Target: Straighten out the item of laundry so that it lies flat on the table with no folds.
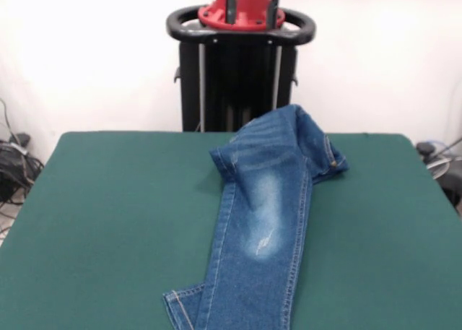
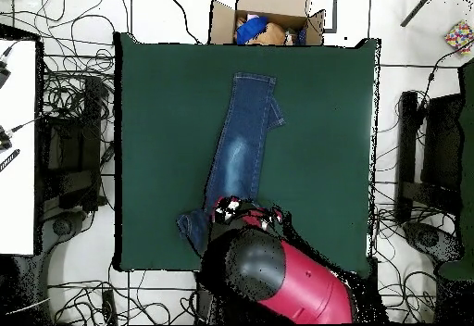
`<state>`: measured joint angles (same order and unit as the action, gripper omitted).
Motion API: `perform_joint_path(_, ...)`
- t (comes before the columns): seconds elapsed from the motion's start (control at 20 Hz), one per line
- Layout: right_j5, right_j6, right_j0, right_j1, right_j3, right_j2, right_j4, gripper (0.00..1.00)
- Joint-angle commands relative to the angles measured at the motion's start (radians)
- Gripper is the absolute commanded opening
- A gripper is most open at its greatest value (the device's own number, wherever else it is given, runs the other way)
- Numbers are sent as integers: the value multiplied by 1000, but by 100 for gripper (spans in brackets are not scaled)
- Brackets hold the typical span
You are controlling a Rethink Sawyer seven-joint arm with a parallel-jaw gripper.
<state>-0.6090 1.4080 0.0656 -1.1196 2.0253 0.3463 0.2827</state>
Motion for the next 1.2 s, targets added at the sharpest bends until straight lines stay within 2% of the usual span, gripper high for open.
perform_joint_path(0.05,159,-111,156,79,136,-227,-24,100)
perform_joint_path(0.25,217,-148,268,93,187,-339,-43,100)
perform_joint_path(0.5,249,-112,347,94,218,-422,-102,100)
perform_joint_path(0.9,318,-22,423,154,233,-516,-202,100)
perform_joint_path(1.2,402,74,425,201,258,-541,-263,100)
